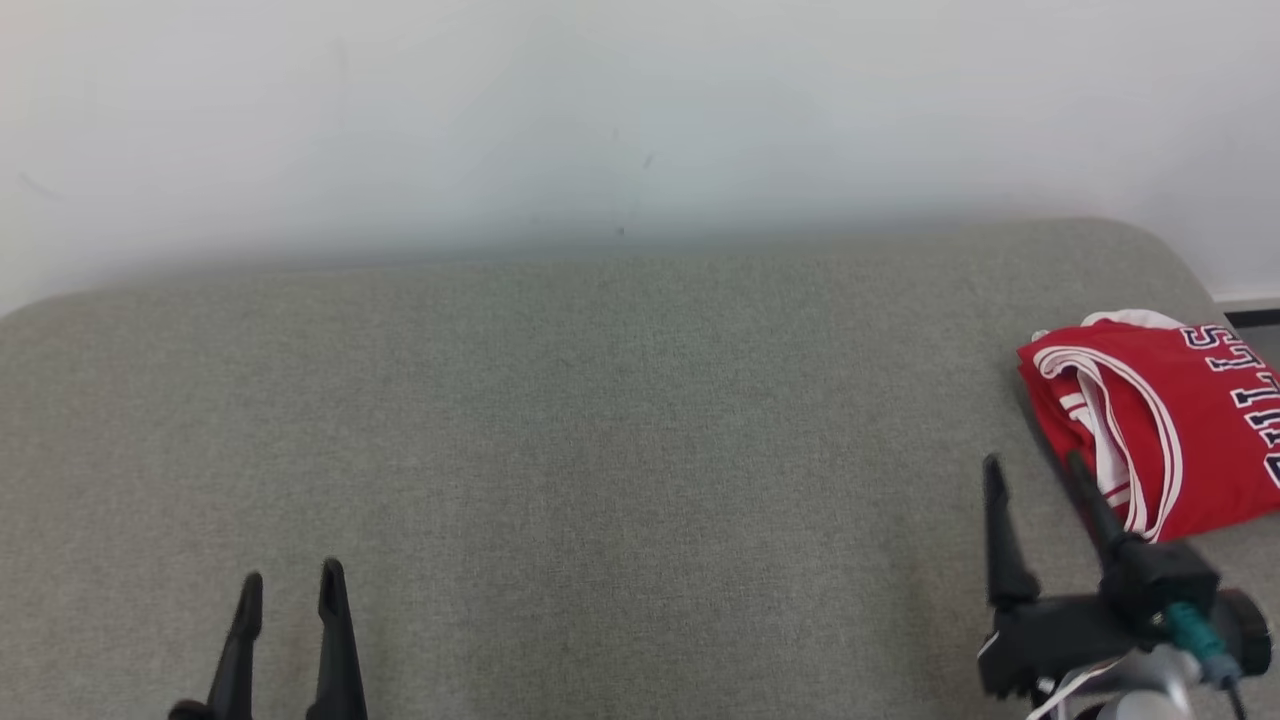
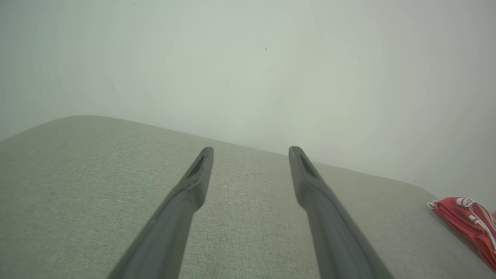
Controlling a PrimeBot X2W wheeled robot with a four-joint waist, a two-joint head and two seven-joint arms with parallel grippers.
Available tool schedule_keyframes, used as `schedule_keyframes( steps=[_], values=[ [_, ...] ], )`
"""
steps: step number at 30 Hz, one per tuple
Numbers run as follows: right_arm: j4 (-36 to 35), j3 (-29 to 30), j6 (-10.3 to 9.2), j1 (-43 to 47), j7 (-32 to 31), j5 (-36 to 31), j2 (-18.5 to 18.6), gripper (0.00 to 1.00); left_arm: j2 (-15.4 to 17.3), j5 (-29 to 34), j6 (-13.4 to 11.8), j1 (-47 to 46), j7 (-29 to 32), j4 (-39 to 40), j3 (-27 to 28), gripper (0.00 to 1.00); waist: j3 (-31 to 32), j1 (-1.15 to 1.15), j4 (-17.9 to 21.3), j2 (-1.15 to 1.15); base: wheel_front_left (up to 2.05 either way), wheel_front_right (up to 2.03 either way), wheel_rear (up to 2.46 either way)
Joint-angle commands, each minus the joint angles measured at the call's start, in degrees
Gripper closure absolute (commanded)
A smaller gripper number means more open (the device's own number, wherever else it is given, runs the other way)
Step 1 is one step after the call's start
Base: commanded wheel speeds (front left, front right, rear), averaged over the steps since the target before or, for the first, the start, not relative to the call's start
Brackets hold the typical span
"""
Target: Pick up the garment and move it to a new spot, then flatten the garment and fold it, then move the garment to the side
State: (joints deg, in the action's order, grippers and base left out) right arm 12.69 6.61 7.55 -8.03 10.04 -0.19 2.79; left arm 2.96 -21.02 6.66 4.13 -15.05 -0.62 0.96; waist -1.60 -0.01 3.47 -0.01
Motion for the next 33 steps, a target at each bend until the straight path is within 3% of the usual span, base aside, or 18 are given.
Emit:
schedule_keyframes(
  steps=[1, 8, 33],
  values=[
    [-0.65, -1.86, -0.15, 2.03, -0.73, 0.56, 0.17, 0.00, -0.09, 1.40, -0.39, 1.07, -0.16, -0.60, 0.17, 0.00, 1.30, 0.01, -0.77, 0.01, 0.00, 0.00, 0.00],
    [-2.96, -6.69, -0.15, 6.36, -2.38, 2.07, 0.14, 0.00, -0.09, 2.64, -1.62, 2.84, -0.16, -1.49, 0.73, 0.00, 1.95, 0.01, -1.57, 0.01, 0.00, 0.00, 0.00],
    [-2.96, -7.04, -0.15, 6.53, -2.96, 3.97, 0.12, 0.00, -0.09, 2.07, -2.48, 3.29, -0.16, -1.37, 0.30, 0.00, 1.78, 0.01, -2.61, 0.01, 0.00, 0.00, 0.00]
  ],
)
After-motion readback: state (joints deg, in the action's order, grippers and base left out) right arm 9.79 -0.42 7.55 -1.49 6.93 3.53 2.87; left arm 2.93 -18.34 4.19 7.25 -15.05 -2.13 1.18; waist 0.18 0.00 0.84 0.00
